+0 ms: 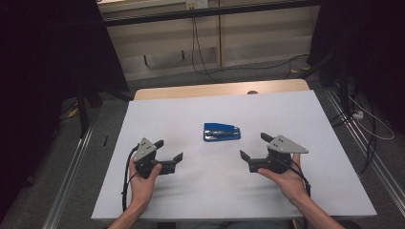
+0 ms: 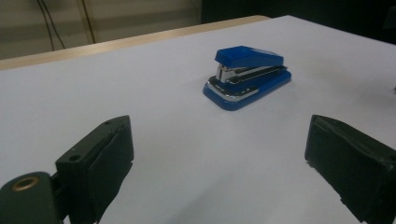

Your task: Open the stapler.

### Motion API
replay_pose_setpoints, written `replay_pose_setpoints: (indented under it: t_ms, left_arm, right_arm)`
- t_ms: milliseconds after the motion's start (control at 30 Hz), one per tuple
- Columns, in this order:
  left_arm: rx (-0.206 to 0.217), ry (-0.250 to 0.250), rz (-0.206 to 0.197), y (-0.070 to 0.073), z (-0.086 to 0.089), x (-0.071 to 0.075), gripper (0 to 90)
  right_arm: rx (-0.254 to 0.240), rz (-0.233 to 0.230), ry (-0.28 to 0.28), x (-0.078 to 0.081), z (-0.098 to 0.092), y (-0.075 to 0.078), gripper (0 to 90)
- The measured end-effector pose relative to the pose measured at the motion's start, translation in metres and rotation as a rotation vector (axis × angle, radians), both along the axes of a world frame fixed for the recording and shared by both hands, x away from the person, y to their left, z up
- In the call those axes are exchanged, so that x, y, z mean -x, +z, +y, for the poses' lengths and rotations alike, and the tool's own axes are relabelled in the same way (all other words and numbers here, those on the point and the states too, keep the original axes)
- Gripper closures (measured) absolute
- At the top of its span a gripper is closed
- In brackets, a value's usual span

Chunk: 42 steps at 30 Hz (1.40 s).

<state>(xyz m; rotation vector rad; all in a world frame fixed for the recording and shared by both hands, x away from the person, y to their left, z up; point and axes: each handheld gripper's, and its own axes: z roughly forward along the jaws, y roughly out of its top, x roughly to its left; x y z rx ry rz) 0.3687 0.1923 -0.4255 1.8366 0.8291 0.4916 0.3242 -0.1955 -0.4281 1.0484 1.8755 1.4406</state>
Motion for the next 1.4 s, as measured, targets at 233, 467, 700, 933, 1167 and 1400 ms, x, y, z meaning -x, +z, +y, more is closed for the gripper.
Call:
replay_pose_setpoints:
  t_ms: [233, 467, 700, 933, 1167, 1400]
  left_arm:
    - [0.028, -0.041, -0.011, 0.001, -0.010, -0.007, 5.9]
    - [0.034, -0.047, -0.028, 0.004, -0.022, -0.017, 5.4]
    - [0.018, -0.053, -0.026, 0.002, -0.027, -0.028, 5.1]
    - [0.013, -0.050, -0.046, 0.005, -0.032, -0.039, 5.1]
    - [-0.009, -0.065, -0.050, 0.004, -0.038, -0.049, 4.1]
    - [0.007, -0.045, -0.067, 0.004, -0.040, -0.061, 4.9]
  right_arm:
    - [-0.005, 0.000, 0.012, -0.009, 0.008, 0.000, 4.1]
    - [-0.019, 0.017, 0.017, -0.020, 0.019, 0.000, 4.4]
    - [-0.004, 0.024, 0.031, -0.028, 0.028, 0.000, 7.0]
    - [-0.002, 0.029, 0.058, -0.038, 0.041, 0.000, 9.6]
    - [0.000, 0.032, 0.062, -0.049, 0.049, -0.001, 15.1]
    - [0.011, 0.031, 0.060, -0.063, 0.053, 0.001, 19.7]
